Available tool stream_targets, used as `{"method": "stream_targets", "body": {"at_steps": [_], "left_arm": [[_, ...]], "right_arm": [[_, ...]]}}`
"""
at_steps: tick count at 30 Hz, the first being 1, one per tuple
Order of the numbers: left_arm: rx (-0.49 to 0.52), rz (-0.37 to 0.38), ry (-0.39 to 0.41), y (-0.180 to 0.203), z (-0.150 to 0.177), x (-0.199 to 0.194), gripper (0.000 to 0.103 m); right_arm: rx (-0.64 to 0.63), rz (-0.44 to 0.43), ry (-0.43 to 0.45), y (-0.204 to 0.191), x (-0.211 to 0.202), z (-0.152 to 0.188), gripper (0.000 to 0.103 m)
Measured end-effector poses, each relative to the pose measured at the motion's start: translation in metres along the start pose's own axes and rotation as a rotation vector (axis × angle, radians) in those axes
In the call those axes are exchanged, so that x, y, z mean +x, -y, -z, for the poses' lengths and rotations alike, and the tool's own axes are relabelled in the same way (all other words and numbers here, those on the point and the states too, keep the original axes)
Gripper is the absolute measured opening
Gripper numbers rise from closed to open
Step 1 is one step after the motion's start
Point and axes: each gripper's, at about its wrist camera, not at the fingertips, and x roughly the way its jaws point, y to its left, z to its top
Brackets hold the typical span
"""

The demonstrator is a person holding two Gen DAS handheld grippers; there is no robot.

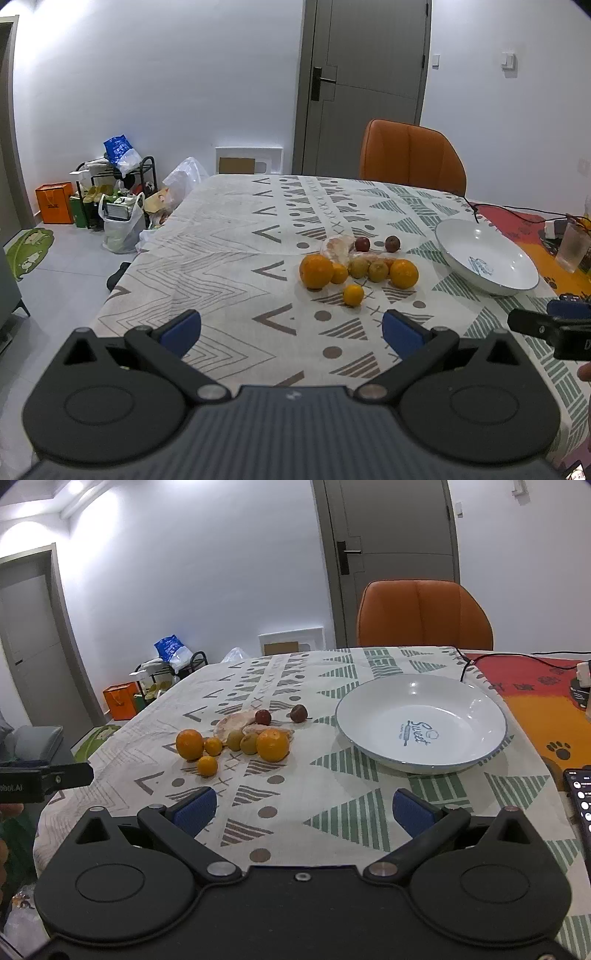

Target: Organize fruits

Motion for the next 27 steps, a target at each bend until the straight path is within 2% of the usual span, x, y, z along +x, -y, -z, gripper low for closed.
{"method": "stream_targets", "body": {"at_steps": [27], "left_arm": [[-0.024,0.015,0.001,-0.0042,-0.0011,0.0086,0.103]], "right_arm": [[-0.014,0.017,0.023,0.0047,0.0022,-0.0031,0.103]]}}
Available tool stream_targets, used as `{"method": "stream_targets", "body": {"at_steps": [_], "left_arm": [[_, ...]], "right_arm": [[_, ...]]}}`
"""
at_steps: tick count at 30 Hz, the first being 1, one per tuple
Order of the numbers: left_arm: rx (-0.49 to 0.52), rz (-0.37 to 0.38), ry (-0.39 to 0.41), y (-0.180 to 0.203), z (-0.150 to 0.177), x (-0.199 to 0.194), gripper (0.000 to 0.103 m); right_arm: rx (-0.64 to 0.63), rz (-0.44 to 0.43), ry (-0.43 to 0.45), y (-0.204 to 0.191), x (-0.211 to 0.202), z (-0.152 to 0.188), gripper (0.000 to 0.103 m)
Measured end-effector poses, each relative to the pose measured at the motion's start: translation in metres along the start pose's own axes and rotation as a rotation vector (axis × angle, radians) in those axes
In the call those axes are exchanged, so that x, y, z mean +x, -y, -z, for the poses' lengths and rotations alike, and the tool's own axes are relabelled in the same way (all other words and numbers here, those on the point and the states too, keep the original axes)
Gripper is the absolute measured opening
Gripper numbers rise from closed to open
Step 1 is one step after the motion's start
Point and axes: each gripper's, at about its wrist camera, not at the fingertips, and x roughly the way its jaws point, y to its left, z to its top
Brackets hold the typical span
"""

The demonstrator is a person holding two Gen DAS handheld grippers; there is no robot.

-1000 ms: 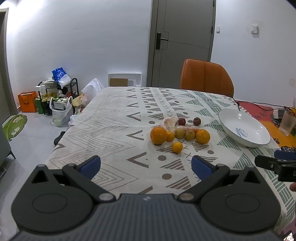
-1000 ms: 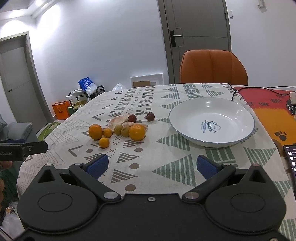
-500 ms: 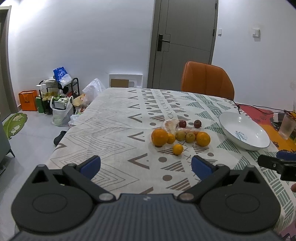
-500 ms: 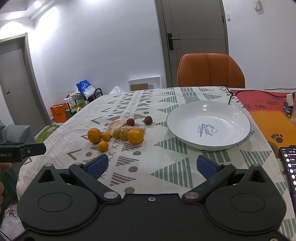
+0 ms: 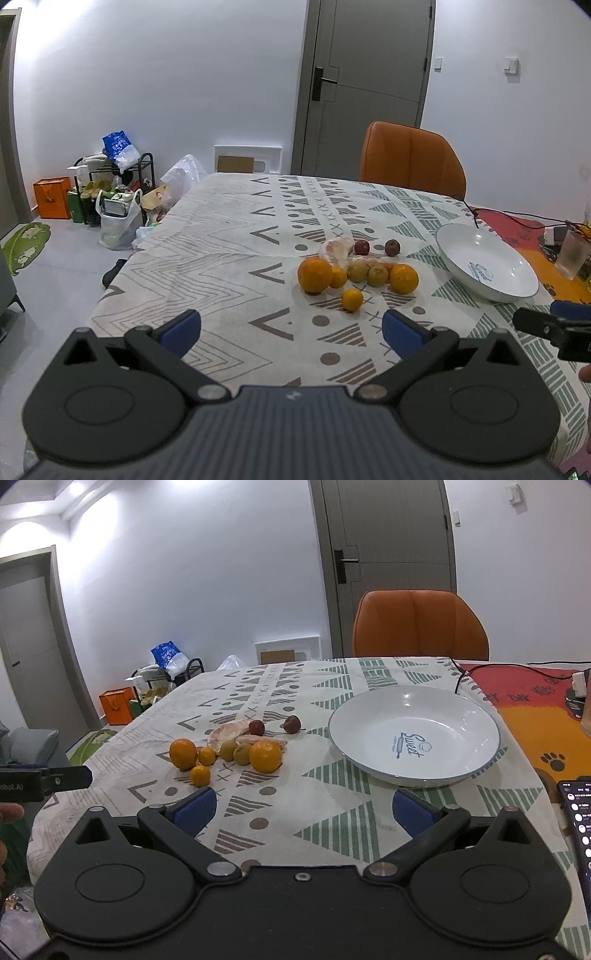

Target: Organize fruits

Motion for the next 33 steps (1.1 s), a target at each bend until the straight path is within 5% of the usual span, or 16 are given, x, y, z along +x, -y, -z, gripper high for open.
{"method": "stream_targets", "body": {"at_steps": [19,33], "left_arm": [[-0.032,0.039,-0.001,-0.004,-0.007,0.042,0.098],[-0.031,0.056,-0.053,-0.002,-0.012,0.087,0.077]], "right_arm": [[0.005,-0.114,-0.036,0.01,0.04,-0.001,0.101],[-0.024,-0.175,-0.091,-0.001,0.086,-0.006,0.077]]}}
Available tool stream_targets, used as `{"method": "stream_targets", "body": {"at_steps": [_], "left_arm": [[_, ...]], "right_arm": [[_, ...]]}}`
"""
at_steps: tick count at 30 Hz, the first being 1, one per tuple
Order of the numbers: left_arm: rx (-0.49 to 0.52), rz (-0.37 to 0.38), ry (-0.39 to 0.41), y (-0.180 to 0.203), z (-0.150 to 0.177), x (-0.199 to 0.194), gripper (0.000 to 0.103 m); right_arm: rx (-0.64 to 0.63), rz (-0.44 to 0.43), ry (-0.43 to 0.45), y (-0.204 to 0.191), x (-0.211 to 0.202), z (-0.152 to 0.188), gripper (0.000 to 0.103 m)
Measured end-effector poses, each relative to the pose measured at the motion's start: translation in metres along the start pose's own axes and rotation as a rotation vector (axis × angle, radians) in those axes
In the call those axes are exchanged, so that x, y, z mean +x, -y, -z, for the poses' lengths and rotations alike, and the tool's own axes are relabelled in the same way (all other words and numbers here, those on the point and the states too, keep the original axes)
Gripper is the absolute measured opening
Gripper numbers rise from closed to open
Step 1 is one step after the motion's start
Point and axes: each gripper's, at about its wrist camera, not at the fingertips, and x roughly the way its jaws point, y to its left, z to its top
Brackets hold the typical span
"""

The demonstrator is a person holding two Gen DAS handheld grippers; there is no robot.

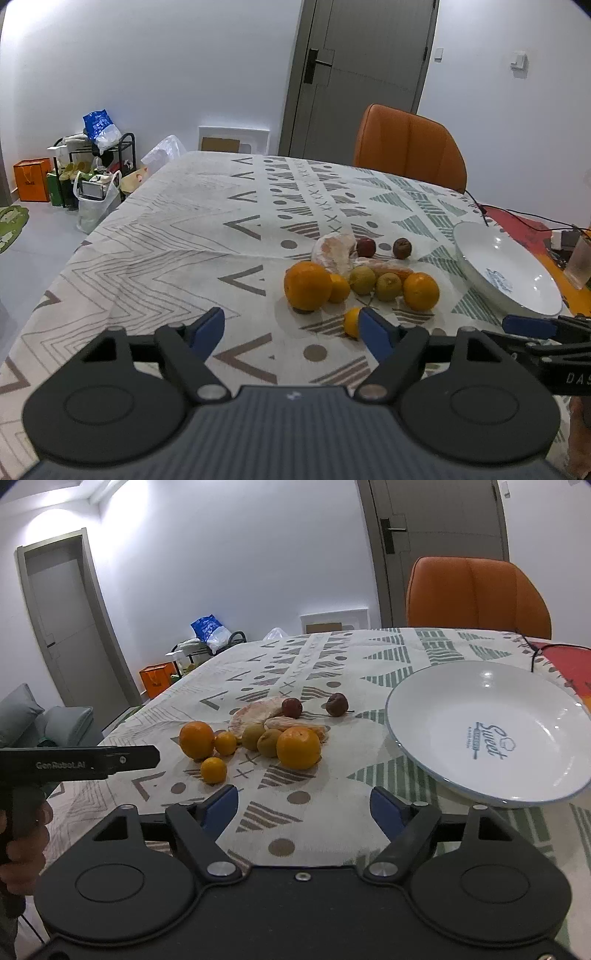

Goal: Organize fruits
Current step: 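Grasp a large orange with the right tool while the left tool grasps another orange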

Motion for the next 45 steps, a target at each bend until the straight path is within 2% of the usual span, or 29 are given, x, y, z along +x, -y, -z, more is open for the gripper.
{"method": "stream_targets", "body": {"at_steps": [15,27,30,31,32,33,40,45], "left_arm": [[-0.01,0.035,-0.04,-0.004,-0.014,0.044,0.068],[-0.023,0.075,-0.046,-0.007,-0.017,0.064,0.067],[-0.038,0.098,-0.048,-0.009,-0.015,0.07,0.056],[-0.044,0.112,-0.041,-0.01,-0.015,0.07,0.048],[-0.047,0.123,-0.036,-0.011,-0.015,0.07,0.043],[-0.05,0.134,-0.032,-0.011,-0.016,0.07,0.038],[-0.024,0.113,-0.037,-0.008,-0.019,0.067,0.038],[-0.015,0.103,-0.003,-0.003,-0.022,0.058,0.038]], "right_arm": [[-0.024,0.004,-0.029,-0.005,0.044,-0.016,0.059],[-0.051,0.022,-0.043,-0.011,0.062,-0.024,0.059],[-0.061,0.044,-0.052,-0.012,0.07,-0.025,0.059],[-0.068,0.05,-0.052,-0.013,0.072,-0.026,0.057],[-0.076,0.054,-0.054,-0.014,0.074,-0.025,0.05],[-0.084,0.059,-0.061,-0.015,0.076,-0.025,0.037],[-0.054,0.051,-0.029,-0.013,0.067,-0.026,0.035],[-0.043,0.036,0.0,-0.011,0.057,-0.029,0.035]]}}
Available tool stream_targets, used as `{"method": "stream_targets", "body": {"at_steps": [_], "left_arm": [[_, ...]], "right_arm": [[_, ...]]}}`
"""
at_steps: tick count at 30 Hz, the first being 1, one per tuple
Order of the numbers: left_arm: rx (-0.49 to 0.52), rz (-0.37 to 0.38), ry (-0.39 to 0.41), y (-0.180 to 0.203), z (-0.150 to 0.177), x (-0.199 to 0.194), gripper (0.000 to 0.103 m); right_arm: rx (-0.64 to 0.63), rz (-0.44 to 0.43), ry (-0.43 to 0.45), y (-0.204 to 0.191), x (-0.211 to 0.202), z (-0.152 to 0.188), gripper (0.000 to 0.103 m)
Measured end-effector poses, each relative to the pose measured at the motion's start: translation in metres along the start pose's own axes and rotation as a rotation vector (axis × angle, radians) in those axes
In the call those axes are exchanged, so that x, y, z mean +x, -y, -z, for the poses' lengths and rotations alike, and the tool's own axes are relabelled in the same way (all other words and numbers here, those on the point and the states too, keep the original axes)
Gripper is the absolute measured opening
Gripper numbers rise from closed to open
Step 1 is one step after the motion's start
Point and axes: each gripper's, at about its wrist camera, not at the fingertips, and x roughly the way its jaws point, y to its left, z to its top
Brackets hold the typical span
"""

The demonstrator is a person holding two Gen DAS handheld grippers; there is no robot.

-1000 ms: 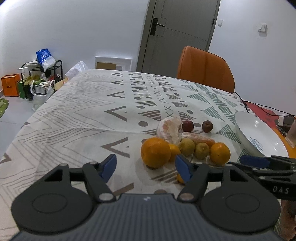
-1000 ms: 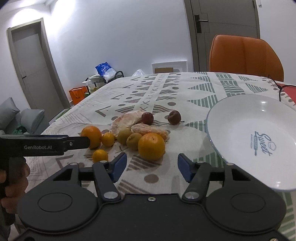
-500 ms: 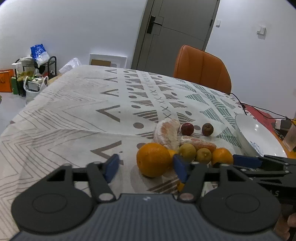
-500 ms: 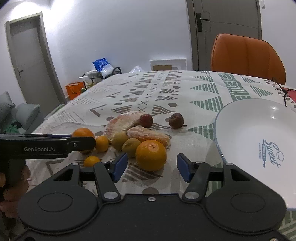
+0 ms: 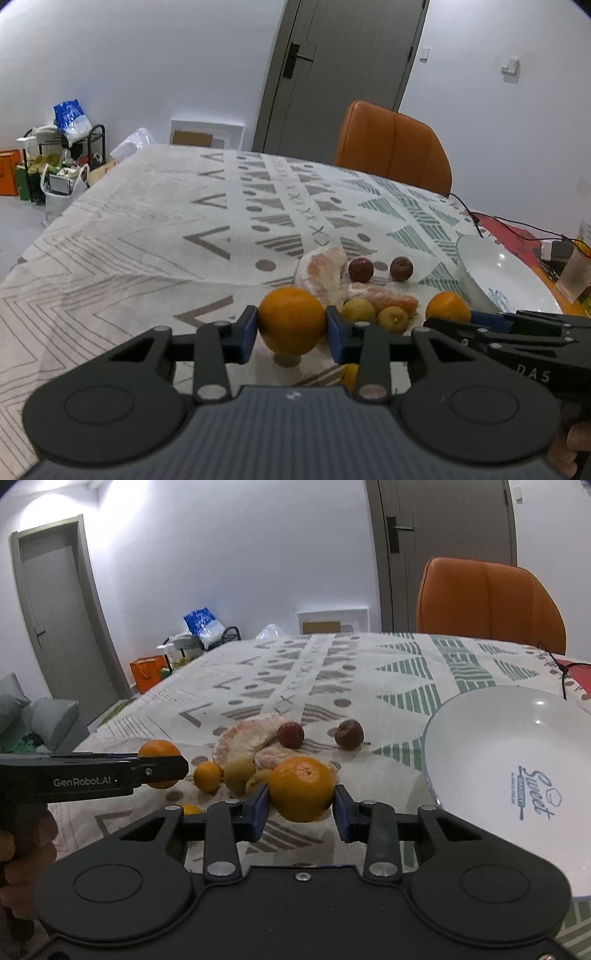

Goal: Organize fruits
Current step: 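Grasp a large orange with the right tool while the left tool grasps another orange, then carry both oranges over the white plate and open both tools to drop them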

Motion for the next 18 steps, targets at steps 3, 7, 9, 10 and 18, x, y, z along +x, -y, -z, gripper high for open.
{"method": "stream_targets", "body": {"at_steps": [3,7,9,10,18], "left_arm": [[-0.002,-0.004,0.009,0.003,-0.002,-0.004,0.038],[0.01,-0.007,0.019,0.012,-0.003,-0.008,0.038],[0.019,-0.008,0.025,0.018,-0.004,-0.01,0.038],[0.023,-0.008,0.029,0.02,-0.004,-0.011,0.038],[0.05,-0.013,0.058,0.045,-0.005,-0.017,0.038]], "right_arm": [[0.001,0.0,0.024,0.001,-0.007,-0.002,0.035],[0.014,-0.002,0.045,0.007,-0.016,-0.003,0.035],[0.02,0.001,0.057,0.01,-0.021,-0.002,0.035],[0.023,0.001,0.063,0.012,-0.024,-0.002,0.035],[0.04,0.011,0.091,0.028,-0.042,0.004,0.035]]}}
